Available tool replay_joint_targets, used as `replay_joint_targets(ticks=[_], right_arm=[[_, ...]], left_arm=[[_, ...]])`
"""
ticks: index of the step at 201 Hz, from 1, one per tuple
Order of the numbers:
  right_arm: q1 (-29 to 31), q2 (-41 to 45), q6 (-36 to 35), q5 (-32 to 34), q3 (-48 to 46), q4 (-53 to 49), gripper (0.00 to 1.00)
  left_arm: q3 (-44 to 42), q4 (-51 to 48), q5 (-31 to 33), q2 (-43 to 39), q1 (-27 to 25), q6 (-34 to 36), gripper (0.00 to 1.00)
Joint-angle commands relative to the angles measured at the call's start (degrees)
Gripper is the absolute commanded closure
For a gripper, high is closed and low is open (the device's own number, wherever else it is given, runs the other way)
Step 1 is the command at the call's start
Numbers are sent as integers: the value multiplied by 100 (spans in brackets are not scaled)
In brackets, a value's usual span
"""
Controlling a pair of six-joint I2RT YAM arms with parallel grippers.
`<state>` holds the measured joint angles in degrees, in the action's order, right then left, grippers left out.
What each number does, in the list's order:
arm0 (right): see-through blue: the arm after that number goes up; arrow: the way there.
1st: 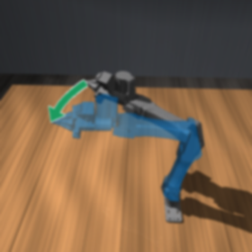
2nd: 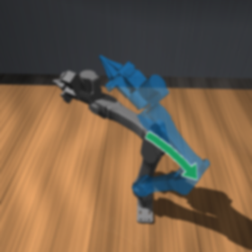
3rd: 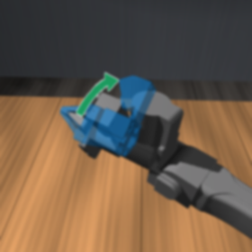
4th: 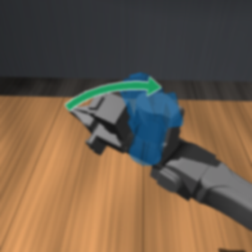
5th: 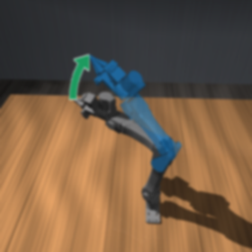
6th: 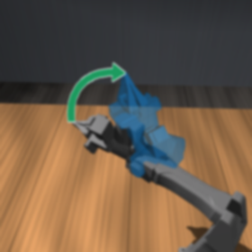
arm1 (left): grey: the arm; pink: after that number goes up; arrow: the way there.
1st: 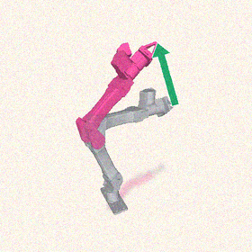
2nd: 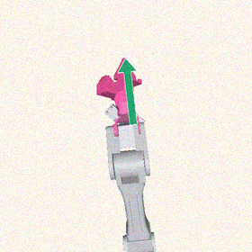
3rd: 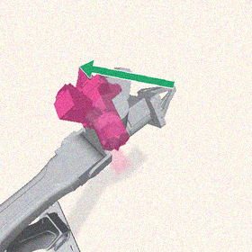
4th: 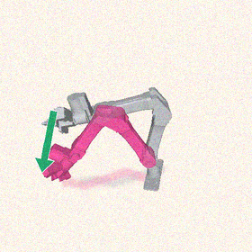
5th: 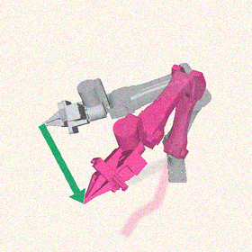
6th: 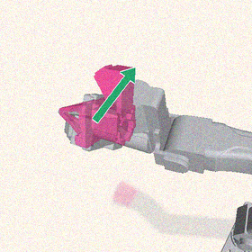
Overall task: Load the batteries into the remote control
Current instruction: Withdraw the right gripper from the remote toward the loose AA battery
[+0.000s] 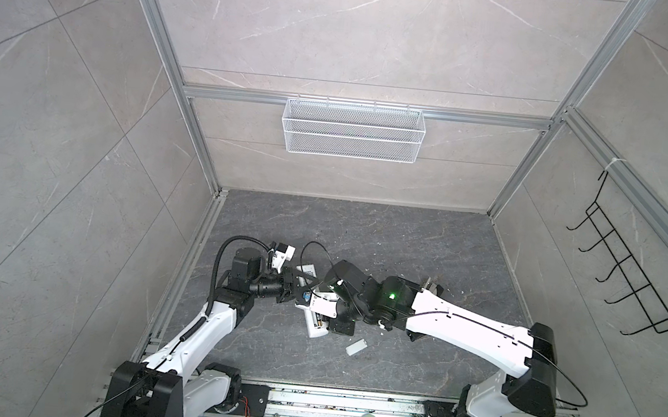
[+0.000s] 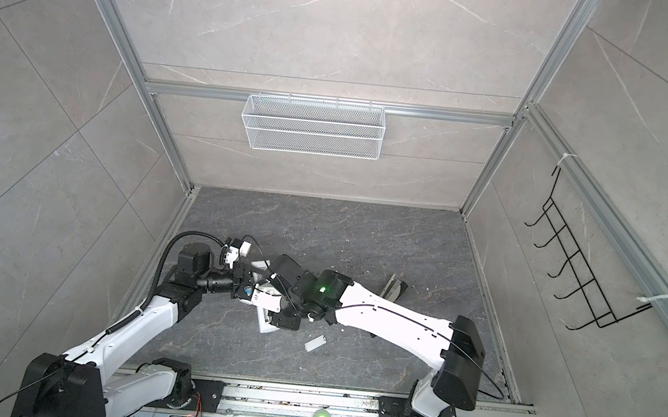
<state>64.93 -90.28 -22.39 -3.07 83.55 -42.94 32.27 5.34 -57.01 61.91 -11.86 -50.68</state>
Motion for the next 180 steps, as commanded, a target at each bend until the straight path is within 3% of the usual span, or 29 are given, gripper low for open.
replay_joint_targets(ticks=[1,29,64,103,180], right_arm=[[-5,473,571,32,-191,-139,68],[-278,645,1176,300,-320,-467,57],[-1221,598,1752,-182,-590,-823,47],[-1817,60,1971,-182,-678,-1215,43],[-2574,-1103,2041,-527,-765,-1013,44]], left_arm=[[234,-270,66,-110,8,385,100],[174,-329,213,-139,10,504,100],[228,-625,384,-258,8,842,100],[84,-422,386,-184,8,810,100],[-120,-28,298,-81,8,573,100]])
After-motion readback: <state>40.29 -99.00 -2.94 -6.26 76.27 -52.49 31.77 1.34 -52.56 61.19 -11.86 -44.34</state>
